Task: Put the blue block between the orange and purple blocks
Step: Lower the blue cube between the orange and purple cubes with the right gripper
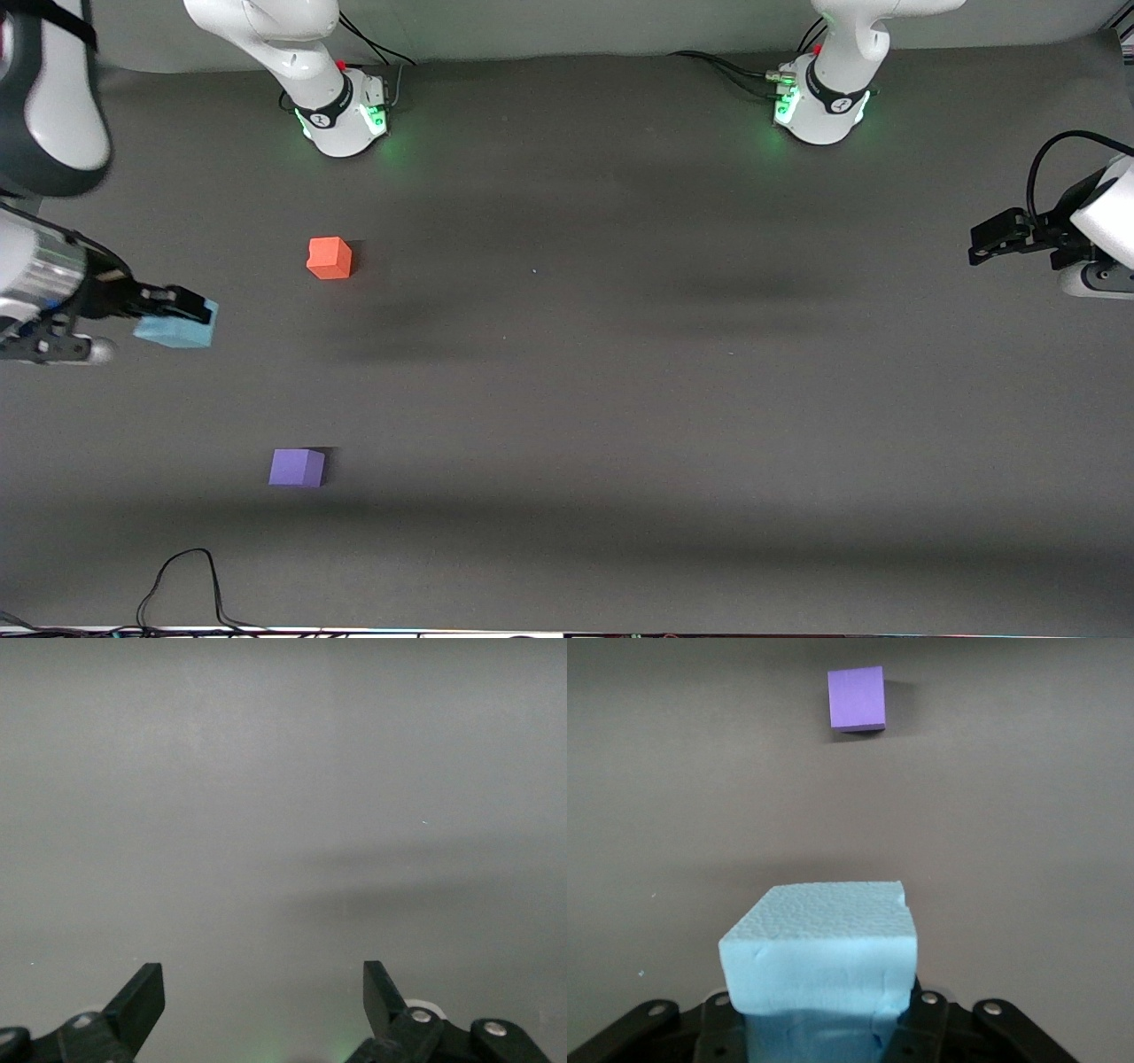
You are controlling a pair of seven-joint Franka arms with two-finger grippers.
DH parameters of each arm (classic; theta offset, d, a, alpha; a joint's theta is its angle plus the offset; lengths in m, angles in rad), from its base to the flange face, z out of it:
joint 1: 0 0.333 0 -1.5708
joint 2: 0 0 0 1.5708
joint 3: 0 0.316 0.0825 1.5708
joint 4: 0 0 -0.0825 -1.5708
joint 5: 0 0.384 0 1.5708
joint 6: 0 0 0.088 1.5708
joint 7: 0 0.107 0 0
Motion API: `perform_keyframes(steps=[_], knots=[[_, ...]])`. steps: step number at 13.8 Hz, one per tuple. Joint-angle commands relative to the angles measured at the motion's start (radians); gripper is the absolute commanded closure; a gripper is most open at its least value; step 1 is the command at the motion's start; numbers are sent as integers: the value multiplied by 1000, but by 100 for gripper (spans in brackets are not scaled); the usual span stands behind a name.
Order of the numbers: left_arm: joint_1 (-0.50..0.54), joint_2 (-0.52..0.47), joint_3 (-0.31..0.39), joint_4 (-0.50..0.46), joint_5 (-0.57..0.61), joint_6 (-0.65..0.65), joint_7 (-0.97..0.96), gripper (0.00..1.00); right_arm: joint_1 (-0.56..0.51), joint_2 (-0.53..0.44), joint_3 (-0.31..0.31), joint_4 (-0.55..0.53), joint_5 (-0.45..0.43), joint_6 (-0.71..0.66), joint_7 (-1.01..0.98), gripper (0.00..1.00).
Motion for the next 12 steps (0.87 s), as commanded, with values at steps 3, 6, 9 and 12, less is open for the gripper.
perform_keyframes(steps=[3, 6, 9, 12], knots=[[3, -16, -3, -2, 11, -15, 4, 0, 63, 119, -10, -193, 8, 327, -25, 48], [3, -16, -3, -2, 10, -15, 4, 0, 71, 225, -10, -325, 6, 615, -31, 48], [3, -16, -3, -1, 8, -20, 3, 0, 71, 316, -10, -399, 6, 814, -52, 46], [3, -16, -3, -1, 8, -20, 4, 0, 71, 335, -10, -419, 6, 850, -57, 25]])
